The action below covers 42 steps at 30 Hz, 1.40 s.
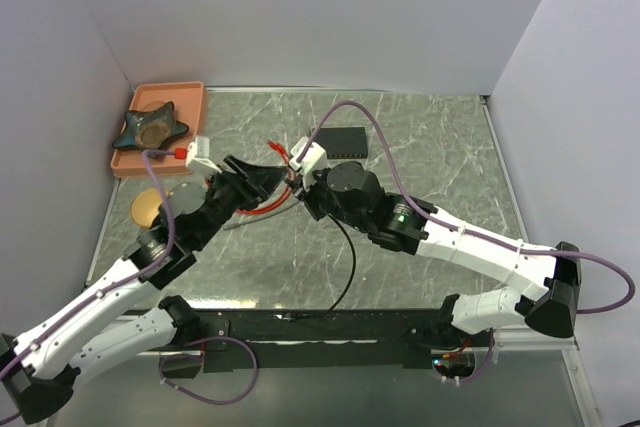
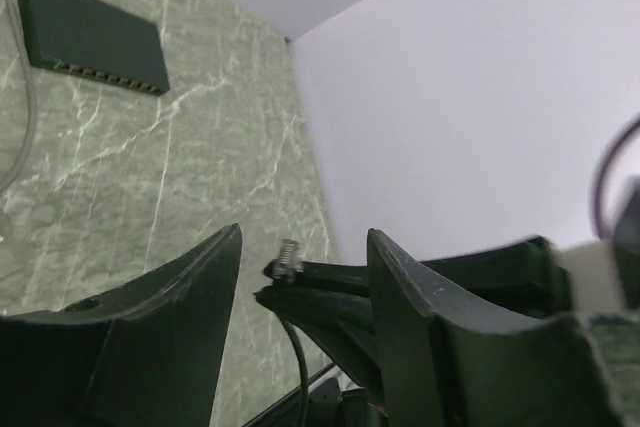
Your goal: Insert the plug into the switch port
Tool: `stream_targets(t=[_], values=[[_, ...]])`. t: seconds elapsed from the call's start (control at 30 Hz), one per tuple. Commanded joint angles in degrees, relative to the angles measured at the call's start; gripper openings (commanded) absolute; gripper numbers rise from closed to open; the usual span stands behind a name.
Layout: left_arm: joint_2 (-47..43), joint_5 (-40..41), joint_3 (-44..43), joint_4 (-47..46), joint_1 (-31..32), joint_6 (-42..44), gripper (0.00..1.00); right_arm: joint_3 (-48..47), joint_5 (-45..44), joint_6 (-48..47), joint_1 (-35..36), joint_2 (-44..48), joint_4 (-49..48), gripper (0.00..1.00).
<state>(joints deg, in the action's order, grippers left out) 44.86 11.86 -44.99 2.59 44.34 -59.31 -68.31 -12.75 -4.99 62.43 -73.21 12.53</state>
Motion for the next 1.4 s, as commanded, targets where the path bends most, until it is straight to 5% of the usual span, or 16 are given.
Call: stream_targets(t=[0.0, 0.23, 0.4, 1.37], values=[[-5.30, 1.42, 1.82, -2.15, 0.22, 4.89, 0.60, -3.14, 7.20, 1.65, -1.87, 2.37, 2.41, 0.00], [-10.76, -6.05, 4.48, -9.88, 0.22, 11.75, 0.54, -1.65, 27.04, 6.56, -8.10, 6.32, 2.32, 0.00], [-7.69, -11.33, 2.72, -9.97, 0.22, 14.92, 0.52, 0.55, 32.70, 9.30, -11.81, 9.14, 0.12, 0.00], [0.84, -16.17, 3.60, -19.20, 0.31, 11.85, 0.40, 2.92, 25.76, 8.86, -10.76, 8.78, 1.97, 0.00]])
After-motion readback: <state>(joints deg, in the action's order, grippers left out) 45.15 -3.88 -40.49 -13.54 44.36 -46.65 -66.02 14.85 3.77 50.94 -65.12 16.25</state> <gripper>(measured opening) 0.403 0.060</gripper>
